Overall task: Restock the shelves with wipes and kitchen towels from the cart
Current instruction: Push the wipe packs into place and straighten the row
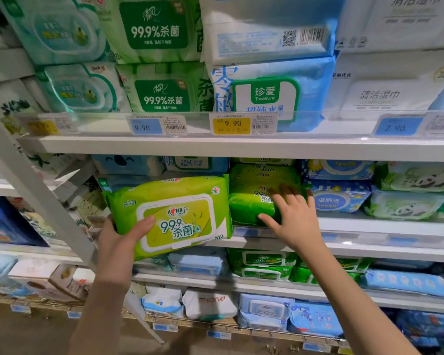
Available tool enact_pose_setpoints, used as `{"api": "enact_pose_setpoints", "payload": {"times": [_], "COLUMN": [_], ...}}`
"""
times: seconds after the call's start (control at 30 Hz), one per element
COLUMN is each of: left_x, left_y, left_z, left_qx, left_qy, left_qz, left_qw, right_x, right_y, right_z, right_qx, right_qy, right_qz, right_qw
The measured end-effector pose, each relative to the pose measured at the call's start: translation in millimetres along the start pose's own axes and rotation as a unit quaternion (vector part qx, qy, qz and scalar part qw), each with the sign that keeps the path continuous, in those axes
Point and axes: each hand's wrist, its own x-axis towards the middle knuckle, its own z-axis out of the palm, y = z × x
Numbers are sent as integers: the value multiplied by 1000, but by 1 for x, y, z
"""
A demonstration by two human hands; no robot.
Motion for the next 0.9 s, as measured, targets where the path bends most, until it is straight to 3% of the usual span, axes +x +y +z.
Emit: {"api": "enact_pose_setpoints", "payload": {"times": [0.13,0.3,0.37,0.47,0.53,0.63,0.9], "left_x": [-4,-9,-11,-11,-10,-4,21], "left_y": [-2,-3,-3,-4,-4,-6,-15], "left_z": [10,36,49,67,78,93,123], "left_qx": [-22,-44,-56,-55,-40,1,107], "left_qy": [-36,-61,-73,-106,-135,-159,-206], "left_qz": [19,32,33,50,63,79,128], "left_qw": [999,997,995,992,988,984,964], "right_x": [-1,-25,-33,-39,-40,-41,-33], "right_y": [0,-17,-26,-27,-17,-3,23], "right_z": [-11,-30,-34,-58,-63,-61,-48], "right_qx": [23,280,411,589,617,598,568], "right_qy": [-45,-5,-6,-37,-49,-63,18], "right_qz": [1,-25,-10,67,88,96,79], "right_qw": [999,960,911,805,781,793,819]}}
